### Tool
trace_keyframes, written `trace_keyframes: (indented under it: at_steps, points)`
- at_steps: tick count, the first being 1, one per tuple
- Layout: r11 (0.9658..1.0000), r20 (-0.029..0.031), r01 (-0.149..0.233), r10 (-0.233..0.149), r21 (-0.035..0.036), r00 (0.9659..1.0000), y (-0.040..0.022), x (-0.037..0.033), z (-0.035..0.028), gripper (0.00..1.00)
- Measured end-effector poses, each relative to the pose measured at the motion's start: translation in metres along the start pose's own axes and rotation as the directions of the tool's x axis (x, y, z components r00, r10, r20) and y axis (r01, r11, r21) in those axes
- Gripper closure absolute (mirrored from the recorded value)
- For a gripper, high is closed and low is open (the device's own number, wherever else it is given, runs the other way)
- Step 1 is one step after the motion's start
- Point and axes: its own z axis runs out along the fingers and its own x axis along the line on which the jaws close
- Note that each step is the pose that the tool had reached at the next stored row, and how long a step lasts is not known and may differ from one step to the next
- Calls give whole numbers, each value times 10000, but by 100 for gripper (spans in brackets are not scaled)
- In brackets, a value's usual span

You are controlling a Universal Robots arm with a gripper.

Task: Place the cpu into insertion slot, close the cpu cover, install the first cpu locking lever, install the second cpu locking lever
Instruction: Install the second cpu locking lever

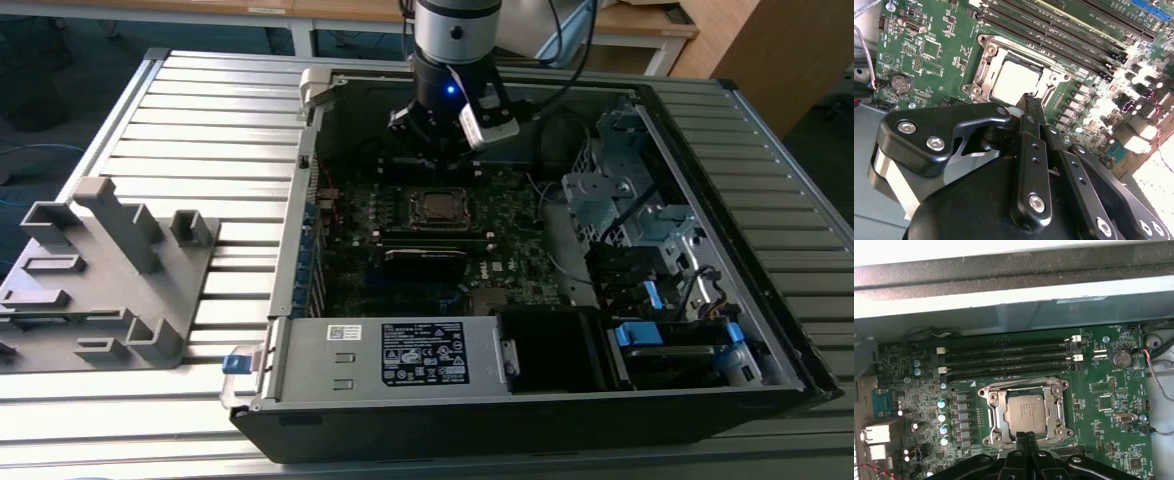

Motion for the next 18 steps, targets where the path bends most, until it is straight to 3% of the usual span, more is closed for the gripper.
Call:
trace_keyframes:
  at_steps: [8,18]
  points:
    - [10000,4,58,-58,35,10000,-34,-4,3,89]
    - [9991,24,312,-313,275,9995,-51,-5,11,89]
